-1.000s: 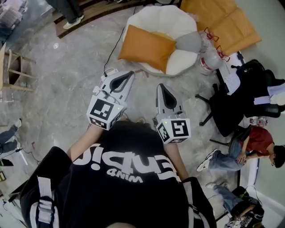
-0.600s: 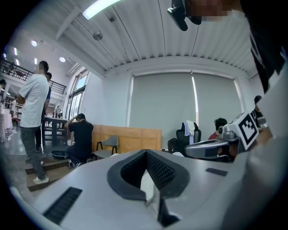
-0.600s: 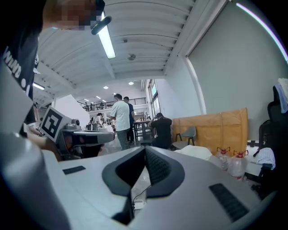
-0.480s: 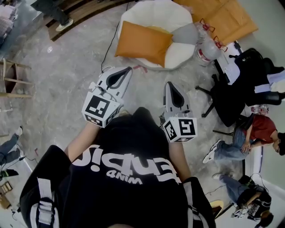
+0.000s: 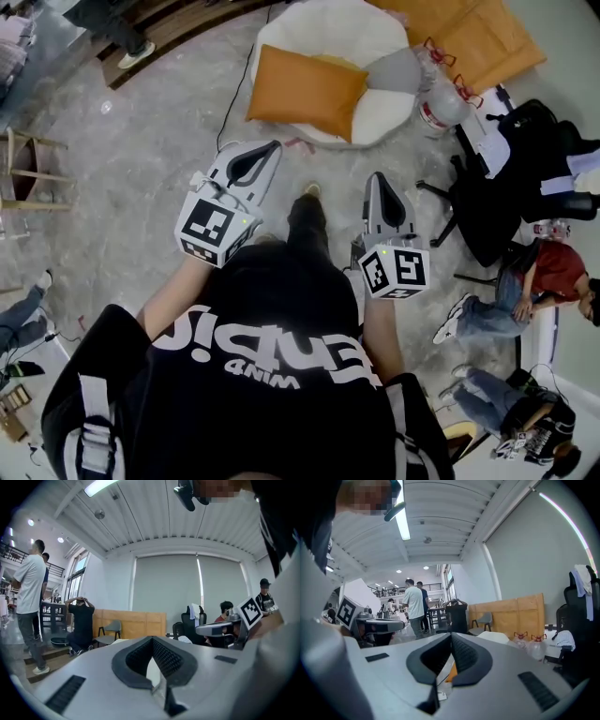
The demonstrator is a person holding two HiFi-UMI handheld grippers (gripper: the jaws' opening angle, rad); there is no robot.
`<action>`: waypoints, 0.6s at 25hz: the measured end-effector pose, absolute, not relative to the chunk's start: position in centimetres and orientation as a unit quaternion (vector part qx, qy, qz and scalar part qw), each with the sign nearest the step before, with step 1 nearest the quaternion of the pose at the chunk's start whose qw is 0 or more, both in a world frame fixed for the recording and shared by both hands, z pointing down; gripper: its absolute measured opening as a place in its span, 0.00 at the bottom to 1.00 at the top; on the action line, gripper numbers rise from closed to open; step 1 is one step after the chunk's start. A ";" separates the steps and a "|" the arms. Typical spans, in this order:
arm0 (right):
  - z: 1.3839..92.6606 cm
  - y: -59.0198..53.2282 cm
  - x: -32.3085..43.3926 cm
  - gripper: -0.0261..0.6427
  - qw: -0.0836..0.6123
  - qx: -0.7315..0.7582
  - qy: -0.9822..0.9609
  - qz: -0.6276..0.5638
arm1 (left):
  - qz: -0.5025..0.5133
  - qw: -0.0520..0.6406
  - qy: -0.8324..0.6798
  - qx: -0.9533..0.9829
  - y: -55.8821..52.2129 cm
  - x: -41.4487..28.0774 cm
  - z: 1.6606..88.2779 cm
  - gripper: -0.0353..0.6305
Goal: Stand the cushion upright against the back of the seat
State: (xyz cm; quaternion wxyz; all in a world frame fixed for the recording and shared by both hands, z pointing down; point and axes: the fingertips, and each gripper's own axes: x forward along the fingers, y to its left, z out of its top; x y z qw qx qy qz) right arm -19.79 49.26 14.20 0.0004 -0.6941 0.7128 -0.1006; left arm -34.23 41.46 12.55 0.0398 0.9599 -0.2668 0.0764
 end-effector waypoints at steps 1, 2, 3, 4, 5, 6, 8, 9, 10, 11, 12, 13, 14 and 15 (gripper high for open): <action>14.2 49.0 -19.8 0.07 0.001 -0.694 0.713 -0.100 | 0.078 0.039 -0.268 0.960 41.2 -34.4 12.6 0.06; 14.2 48.6 -19.8 0.07 0.001 -0.694 0.714 -0.099 | 0.080 0.039 -0.269 0.959 40.9 -34.5 12.7 0.06; 14.2 48.3 -19.8 0.07 0.002 -0.693 0.714 -0.099 | 0.081 0.039 -0.270 0.959 40.6 -34.6 12.7 0.06; 14.1 48.0 -19.8 0.07 0.002 -0.693 0.714 -0.099 | 0.082 0.040 -0.270 0.958 40.3 -34.6 12.7 0.06; 14.0 47.7 -19.8 0.07 0.002 -0.693 0.714 -0.099 | 0.083 0.042 -0.270 0.958 40.0 -34.6 12.7 0.06; 14.0 47.5 -19.8 0.07 0.002 -0.693 0.714 -0.099 | 0.084 0.043 -0.270 0.958 39.8 -34.5 12.7 0.06; 13.9 47.0 -19.7 0.07 0.001 -0.692 0.715 -0.101 | 0.085 0.044 -0.267 0.959 39.3 -34.2 12.9 0.06; 14.0 46.7 -19.5 0.07 0.001 -0.692 0.715 -0.102 | 0.084 0.042 -0.266 0.960 39.0 -34.1 13.1 0.06; 14.1 46.5 -19.4 0.07 0.000 -0.691 0.715 -0.104 | 0.081 0.039 -0.264 0.960 38.7 -33.9 13.4 0.06; 14.2 46.2 -19.2 0.07 -0.001 -0.691 0.715 -0.107 | 0.080 0.038 -0.264 0.961 38.4 -33.8 13.6 0.06; 14.4 45.9 -19.0 0.07 -0.002 -0.691 0.714 -0.109 | 0.080 0.038 -0.263 0.961 38.1 -33.6 13.8 0.06; 14.6 45.6 -18.8 0.07 -0.003 -0.691 0.714 -0.112 | 0.080 0.040 -0.263 0.961 37.8 -33.3 13.9 0.06; 14.8 45.3 -18.6 0.07 -0.005 -0.691 0.714 -0.115 | 0.081 0.042 -0.262 0.961 37.5 -33.1 14.0 0.06; 14.9 45.0 -18.4 0.07 -0.006 -0.690 0.714 -0.117 | 0.082 0.043 -0.262 0.961 37.2 -32.8 14.1 0.06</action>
